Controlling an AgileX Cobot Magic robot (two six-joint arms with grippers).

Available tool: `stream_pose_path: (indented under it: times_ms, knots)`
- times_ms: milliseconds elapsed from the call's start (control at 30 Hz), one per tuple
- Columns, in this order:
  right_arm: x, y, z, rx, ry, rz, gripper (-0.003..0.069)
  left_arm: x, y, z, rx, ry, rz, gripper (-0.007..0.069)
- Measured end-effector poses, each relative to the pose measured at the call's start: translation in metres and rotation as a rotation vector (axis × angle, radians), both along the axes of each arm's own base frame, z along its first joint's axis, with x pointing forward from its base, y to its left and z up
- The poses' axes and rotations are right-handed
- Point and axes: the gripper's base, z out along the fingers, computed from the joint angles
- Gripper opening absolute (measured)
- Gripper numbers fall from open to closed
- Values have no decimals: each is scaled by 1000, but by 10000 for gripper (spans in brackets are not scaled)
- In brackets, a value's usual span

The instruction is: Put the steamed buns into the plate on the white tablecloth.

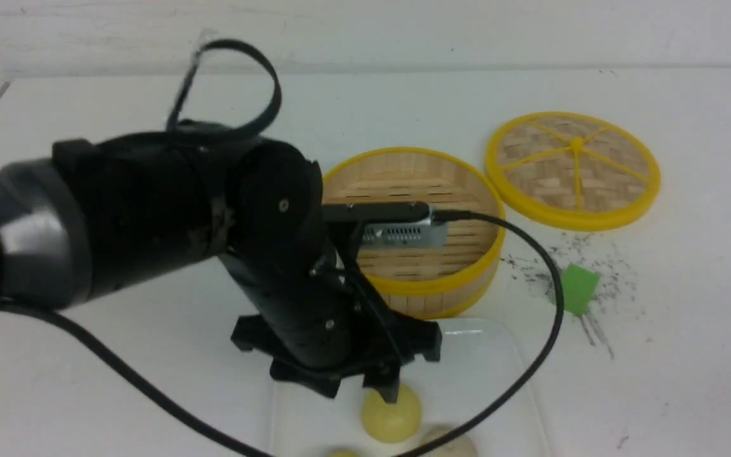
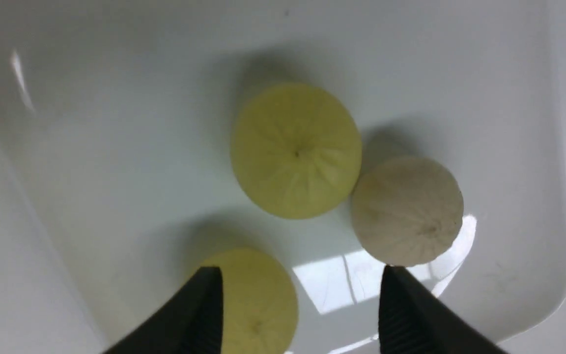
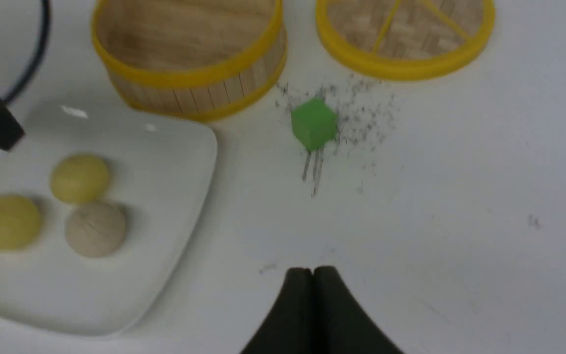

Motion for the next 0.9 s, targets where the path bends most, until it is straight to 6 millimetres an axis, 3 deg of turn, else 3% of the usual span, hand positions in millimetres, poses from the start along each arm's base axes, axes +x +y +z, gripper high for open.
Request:
stream_pose_path:
  times_ms: [100, 167, 300, 333, 433, 600, 900]
  knots:
    - [-27, -20, 8, 110, -156, 4, -15, 5, 3, 14, 50, -56, -28, 322]
    - [-31, -21, 1, 169, -252, 21, -15, 6, 5, 17, 67, -79, -36, 249]
    - [-13, 0, -19, 238, -291, 86, -15, 7, 4, 18, 73, -91, -42, 120]
    - [0, 15, -34, 245, -250, 125, -15, 7, 4, 19, 73, -93, -44, 66]
    - [18, 35, -49, 252, -209, 172, -11, 8, 4, 19, 71, -105, -46, 10]
    - [38, 49, -44, 242, -312, 194, -8, 10, 3, 19, 57, -122, -44, 2]
    - [42, 51, -45, 203, -316, 194, -1, 11, 2, 20, 52, -139, -45, 2]
